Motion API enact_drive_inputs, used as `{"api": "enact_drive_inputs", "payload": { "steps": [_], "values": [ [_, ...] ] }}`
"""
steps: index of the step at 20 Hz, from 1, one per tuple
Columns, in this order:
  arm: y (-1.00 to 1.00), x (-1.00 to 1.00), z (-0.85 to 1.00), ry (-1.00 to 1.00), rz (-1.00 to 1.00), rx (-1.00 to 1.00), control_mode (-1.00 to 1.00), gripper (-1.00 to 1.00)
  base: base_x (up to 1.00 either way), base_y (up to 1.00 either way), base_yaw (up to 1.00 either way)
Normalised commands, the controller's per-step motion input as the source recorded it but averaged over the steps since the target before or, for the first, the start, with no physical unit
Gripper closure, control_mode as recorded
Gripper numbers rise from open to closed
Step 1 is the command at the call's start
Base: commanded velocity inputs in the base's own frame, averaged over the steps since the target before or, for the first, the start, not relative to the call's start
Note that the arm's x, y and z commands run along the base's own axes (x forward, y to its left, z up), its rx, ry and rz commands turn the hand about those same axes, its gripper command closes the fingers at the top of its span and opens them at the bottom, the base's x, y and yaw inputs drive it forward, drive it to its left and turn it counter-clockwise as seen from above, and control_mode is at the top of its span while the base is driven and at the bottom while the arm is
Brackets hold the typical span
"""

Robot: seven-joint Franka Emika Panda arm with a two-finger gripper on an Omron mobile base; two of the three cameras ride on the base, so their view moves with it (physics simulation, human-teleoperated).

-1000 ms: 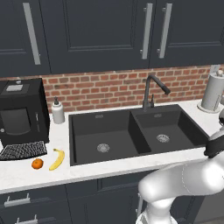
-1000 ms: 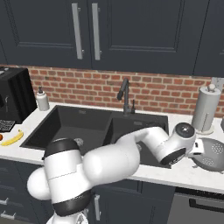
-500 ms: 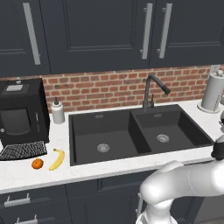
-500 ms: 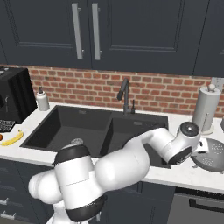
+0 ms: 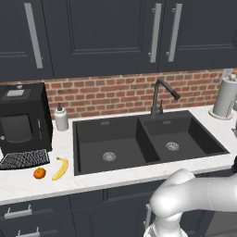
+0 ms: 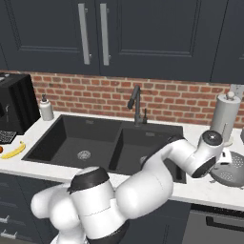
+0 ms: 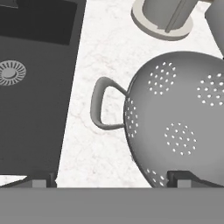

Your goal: Put the colander in the sink, put the tangerine, banana in the colander, and turn on the sink faucet and pour water over the colander.

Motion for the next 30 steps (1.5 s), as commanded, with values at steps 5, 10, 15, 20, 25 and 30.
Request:
{"api": "enact_drive_inputs", "payload": {
  "steps": [5,10,15,20,25,30],
  "values": [
    [-0.05,0.00,-0.12,0.01,0.00,0.00,-1.00,-1.00,0.00,0.00,0.00],
    [0.00,0.00,-0.14,0.02,0.00,0.00,-1.00,-1.00,0.00,0.00,0.00],
    [0.00,0.01,-0.13,0.00,0.00,0.00,-1.00,-1.00,0.00,0.00,0.00],
    [-0.01,0.00,-0.09,0.02,0.00,0.00,-1.00,-1.00,0.00,0.00,0.00],
    [0.00,0.02,0.00,0.05,0.00,0.00,-1.00,-1.00,0.00,0.00,0.00],
    [0.00,0.18,0.00,0.06,0.00,0.00,-1.00,-1.00,0.00,0.00,0.00]
  ]
}}
